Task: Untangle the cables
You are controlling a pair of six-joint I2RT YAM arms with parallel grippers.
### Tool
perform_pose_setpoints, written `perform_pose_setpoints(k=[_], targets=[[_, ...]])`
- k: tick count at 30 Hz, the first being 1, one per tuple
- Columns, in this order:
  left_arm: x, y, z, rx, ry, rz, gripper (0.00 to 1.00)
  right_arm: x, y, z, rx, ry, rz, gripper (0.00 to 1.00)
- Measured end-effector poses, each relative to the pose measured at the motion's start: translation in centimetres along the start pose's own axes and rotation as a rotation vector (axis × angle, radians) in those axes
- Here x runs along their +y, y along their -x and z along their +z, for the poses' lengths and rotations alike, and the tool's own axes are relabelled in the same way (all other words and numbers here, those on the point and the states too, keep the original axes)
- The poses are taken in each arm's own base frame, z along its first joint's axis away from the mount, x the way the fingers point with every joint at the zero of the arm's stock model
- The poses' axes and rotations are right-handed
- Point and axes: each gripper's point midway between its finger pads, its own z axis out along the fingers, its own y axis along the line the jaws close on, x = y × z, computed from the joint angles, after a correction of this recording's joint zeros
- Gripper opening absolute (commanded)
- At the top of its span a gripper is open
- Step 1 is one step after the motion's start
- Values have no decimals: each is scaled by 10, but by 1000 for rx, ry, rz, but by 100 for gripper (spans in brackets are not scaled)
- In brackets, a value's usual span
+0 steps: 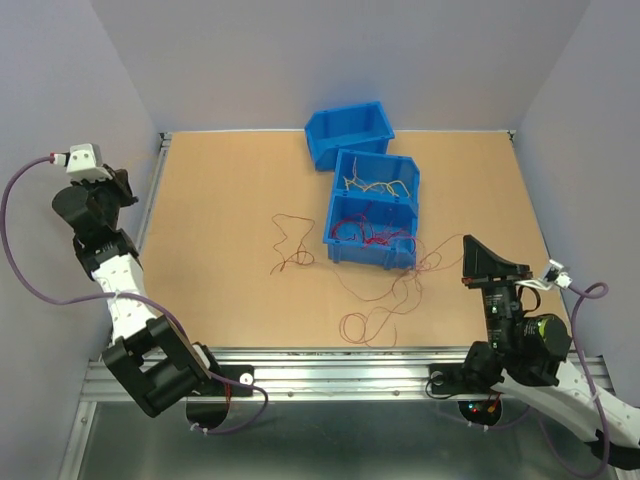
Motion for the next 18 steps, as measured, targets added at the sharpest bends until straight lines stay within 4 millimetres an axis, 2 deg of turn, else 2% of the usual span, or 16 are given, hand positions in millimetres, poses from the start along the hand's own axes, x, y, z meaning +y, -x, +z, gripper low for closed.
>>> perform_pose_setpoints(k=[4,6,8,11,12,14,18], targets=[[-3,-1,-3,7,-43,-5,0,4,-2,1,5,20,-21,1],[-12,-2,-2,13,-85,3,0,11,-13,3,42,53,-63,1],[-33,-7,1,21,-146,26,0,20,-33,9,118,78,-135,1],[-69,-20,1,41,-227,62,0,36,-78,17,287,117,-258,1],[-82,-24,-2,47,-258,73,0,41,-99,19,361,130,-299,1],[-102,-29,-6,52,-311,93,0,43,-130,18,465,142,-346,1],[-124,-42,-10,66,-360,130,0,30,-211,-12,761,201,-424,0]])
